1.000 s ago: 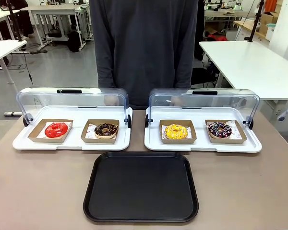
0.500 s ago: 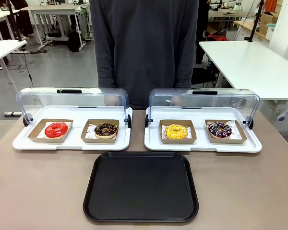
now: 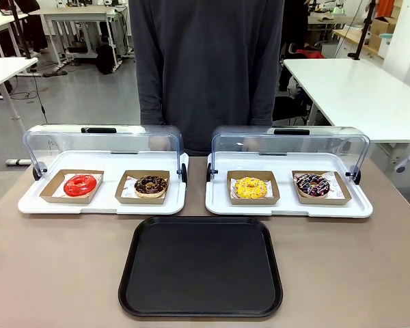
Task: Move the third donut from the left to the tray.
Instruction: Pick up the Paper togo box containing the Donut indicated by the person and place it on the Handle tray.
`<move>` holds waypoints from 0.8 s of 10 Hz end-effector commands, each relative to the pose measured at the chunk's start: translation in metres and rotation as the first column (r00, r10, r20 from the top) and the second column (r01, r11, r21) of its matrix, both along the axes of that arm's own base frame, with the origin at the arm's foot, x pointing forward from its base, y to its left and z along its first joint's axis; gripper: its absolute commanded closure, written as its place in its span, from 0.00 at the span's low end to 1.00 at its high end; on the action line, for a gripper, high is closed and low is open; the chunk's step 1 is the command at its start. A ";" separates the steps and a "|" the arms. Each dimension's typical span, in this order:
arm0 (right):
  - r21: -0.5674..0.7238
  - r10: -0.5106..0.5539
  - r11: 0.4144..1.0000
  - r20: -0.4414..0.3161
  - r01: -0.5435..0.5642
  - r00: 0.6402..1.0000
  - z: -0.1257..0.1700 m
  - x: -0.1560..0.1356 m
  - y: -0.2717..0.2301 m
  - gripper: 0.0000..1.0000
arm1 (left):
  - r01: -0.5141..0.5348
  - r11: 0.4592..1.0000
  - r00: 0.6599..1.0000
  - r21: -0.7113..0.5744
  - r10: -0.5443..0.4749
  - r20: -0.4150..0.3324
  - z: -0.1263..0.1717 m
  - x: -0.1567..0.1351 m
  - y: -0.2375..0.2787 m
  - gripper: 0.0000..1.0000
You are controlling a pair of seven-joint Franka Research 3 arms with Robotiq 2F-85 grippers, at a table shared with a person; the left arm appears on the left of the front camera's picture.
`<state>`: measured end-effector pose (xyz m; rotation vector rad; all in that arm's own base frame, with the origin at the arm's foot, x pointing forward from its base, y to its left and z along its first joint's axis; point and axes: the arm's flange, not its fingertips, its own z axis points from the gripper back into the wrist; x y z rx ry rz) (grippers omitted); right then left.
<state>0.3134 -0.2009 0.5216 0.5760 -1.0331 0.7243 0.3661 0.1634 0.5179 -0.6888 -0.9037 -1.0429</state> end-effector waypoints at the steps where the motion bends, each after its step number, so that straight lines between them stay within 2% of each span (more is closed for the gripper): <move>1: 0.005 0.006 1.000 0.035 -0.006 0.999 0.002 0.004 -0.002 0.00 | 0.011 1.000 1.000 -0.003 -0.011 0.010 0.001 0.000 0.001 0.00; 8: 0.005 0.006 1.000 0.035 -0.006 0.999 0.002 0.004 -0.002 0.00 | 0.011 1.000 1.000 -0.003 -0.011 0.010 0.001 0.000 0.001 0.00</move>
